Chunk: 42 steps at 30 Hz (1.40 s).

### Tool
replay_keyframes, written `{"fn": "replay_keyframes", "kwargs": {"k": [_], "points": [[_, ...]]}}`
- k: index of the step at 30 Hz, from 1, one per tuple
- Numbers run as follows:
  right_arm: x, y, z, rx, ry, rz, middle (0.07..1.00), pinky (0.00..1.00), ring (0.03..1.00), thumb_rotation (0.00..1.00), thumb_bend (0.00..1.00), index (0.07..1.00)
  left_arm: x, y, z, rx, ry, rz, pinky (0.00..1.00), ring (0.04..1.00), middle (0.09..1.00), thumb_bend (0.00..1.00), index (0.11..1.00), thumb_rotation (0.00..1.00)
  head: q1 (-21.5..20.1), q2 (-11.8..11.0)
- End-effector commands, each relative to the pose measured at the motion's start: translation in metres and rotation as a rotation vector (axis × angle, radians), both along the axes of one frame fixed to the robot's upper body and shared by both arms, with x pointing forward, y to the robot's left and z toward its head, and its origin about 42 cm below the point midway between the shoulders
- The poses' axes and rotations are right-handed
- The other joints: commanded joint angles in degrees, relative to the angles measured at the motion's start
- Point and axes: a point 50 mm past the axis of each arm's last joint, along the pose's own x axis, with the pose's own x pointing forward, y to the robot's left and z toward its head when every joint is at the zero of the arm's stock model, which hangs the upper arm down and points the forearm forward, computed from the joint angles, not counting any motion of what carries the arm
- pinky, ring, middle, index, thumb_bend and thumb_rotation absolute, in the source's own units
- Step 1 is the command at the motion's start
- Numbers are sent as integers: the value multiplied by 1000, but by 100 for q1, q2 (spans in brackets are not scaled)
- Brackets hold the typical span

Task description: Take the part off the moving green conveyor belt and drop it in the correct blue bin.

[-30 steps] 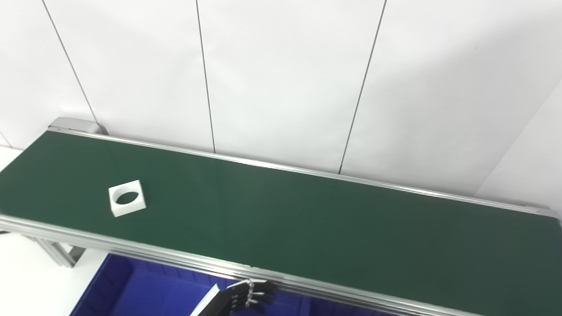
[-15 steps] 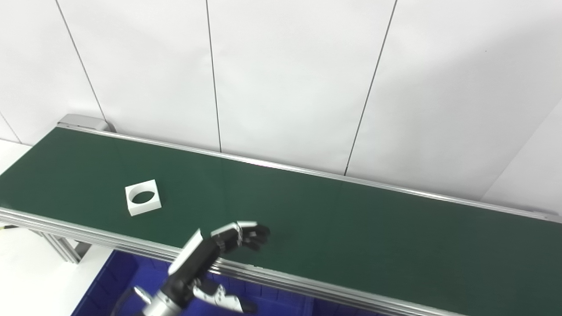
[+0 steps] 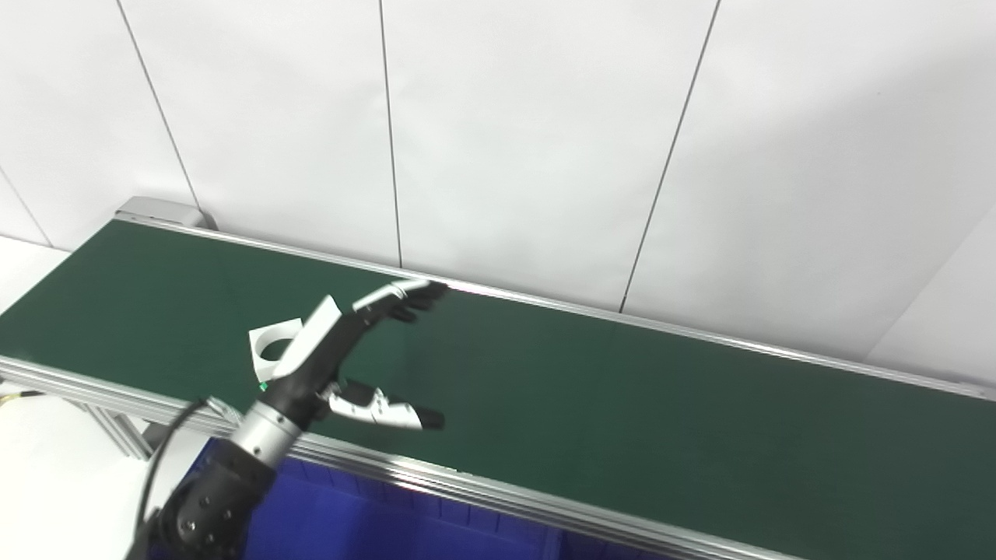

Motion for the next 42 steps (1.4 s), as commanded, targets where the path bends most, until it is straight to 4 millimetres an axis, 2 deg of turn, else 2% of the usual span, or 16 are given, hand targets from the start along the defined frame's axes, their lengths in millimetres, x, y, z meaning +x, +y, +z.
{"fn": "replay_keyframes", "kwargs": {"k": [1,4,10,13,18,21,23,27,32,42], "points": [[8,3,10,18,-94,7,805,762,763,178,862,835,15,12,13,51,-39,38,807,836,848,794,838,248,-2,12],[8,3,10,15,-97,3,802,754,766,200,853,835,28,24,11,96,-12,82,846,885,884,805,855,291,-5,23],[8,2,9,18,-97,3,799,754,761,177,841,832,49,41,1,173,11,151,851,912,911,803,871,324,13,24],[9,1,10,30,-96,-1,805,748,766,159,844,833,61,47,-7,224,50,191,814,910,931,804,887,279,45,19],[9,0,10,21,-100,3,805,751,767,168,850,835,77,58,-22,301,108,244,779,910,953,826,910,259,86,18],[8,-1,10,18,-100,4,803,751,765,167,849,836,87,65,-32,353,125,270,789,910,959,846,914,226,100,18],[8,-1,10,23,-97,2,805,756,770,166,847,837,90,68,-36,374,135,280,801,919,964,855,917,212,101,12],[9,-1,10,18,-101,2,802,757,768,154,846,837,95,75,-43,401,166,306,910,989,995,869,938,195,118,15],[8,-1,11,19,-101,5,800,771,769,181,846,838,100,80,-49,436,192,315,988,1000,1000,884,942,174,128,12],[8,1,10,24,-102,-1,801,766,766,171,847,836,108,83,-61,576,242,333,1000,1000,1000,927,932,156,133,17]]}}
